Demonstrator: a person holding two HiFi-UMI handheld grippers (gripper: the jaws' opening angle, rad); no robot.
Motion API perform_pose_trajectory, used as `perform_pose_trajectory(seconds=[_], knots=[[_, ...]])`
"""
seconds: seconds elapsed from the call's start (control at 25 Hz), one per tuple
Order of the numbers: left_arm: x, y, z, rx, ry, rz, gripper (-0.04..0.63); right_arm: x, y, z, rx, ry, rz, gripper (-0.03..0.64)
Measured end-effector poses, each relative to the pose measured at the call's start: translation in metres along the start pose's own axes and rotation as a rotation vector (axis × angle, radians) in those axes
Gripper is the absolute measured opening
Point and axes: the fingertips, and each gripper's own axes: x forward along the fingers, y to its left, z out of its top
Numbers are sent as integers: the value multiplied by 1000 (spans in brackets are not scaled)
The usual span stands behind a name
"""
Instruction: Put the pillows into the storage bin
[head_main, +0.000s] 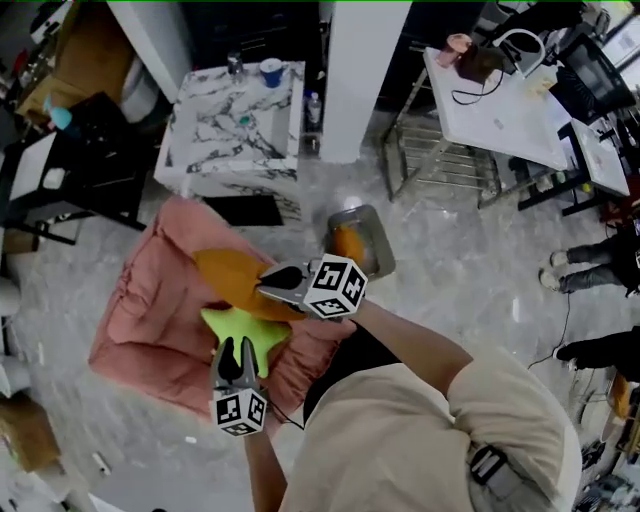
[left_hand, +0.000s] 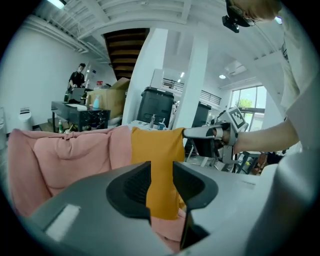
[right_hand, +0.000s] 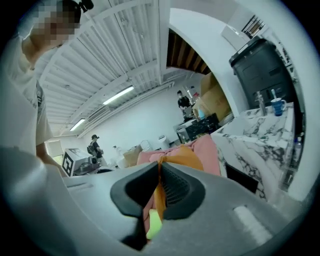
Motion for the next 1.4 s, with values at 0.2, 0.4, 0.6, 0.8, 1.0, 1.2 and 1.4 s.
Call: perform_pose_trajectory(seconds=[0.2, 0.4, 0.6, 0.8, 1.0, 1.2, 1.4], knots=[[34, -35, -3, 33, 20, -122, 150, -74, -1, 17, -1, -103, -74, 20], [65, -73, -3, 40, 31, -227, 150, -144, 2, 41, -3, -218, -173, 20], [87, -103, 5, 64, 37, -278, 150, -209, -17, 37, 3, -250, -309, 20], [105, -139, 10, 91, 59, -297, 150, -286, -49, 16, 60, -272, -430, 20], [126, -176, 14, 116, 73, -310, 150, -332, -76, -12, 103, -261, -474, 20], [147, -221, 22, 142, 91, -322, 150, -371, -104, -42, 176, -248, -504, 20], [165, -244, 17, 138, 115, -304, 150, -390, -145, -86, 245, -199, -535, 20]])
